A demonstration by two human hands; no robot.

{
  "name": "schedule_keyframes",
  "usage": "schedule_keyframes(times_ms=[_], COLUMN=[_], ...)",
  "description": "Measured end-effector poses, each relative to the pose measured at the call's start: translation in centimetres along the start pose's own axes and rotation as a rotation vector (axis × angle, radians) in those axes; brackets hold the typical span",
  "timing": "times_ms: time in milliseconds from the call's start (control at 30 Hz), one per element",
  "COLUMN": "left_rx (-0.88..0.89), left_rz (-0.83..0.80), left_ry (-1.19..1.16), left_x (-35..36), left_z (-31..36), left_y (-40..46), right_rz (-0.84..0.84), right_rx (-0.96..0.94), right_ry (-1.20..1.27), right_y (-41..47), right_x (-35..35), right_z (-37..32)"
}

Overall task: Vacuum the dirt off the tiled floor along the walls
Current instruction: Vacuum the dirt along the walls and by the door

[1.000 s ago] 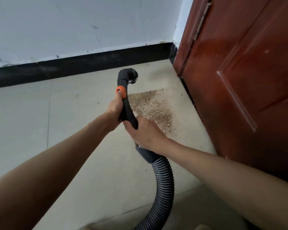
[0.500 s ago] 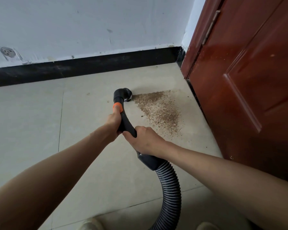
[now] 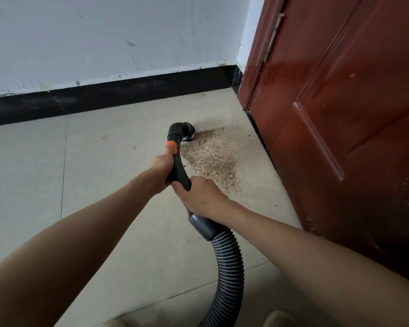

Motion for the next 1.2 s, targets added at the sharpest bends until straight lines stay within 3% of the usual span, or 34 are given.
schedule_keyframes(times_ms=[733,1200], left_rx=[0.144,0.147], left_rz=[-0.159,-0.226], left_ry=[0.359,0.446], left_x=[12.4,15.0], left_z=[3.0,1.3], left_y=[2.0,-0.1], right_rz=[0.249,0.276], right_rx=[0.127,0.232], right_ry=[0.338,0.29], right_y=[-0.1,-3.3], right_x=[-5.7,-5.7], right_z=[7.7,10.0])
Point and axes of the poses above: each hand's wrist, its own y-axis towards the middle knuckle, its own x-axis out of the palm, z = x × y, the point moved 9 cm from there along y, towards the middle knuckle, and after that the axes turned 1 degree about z, right-handed, at the moved point
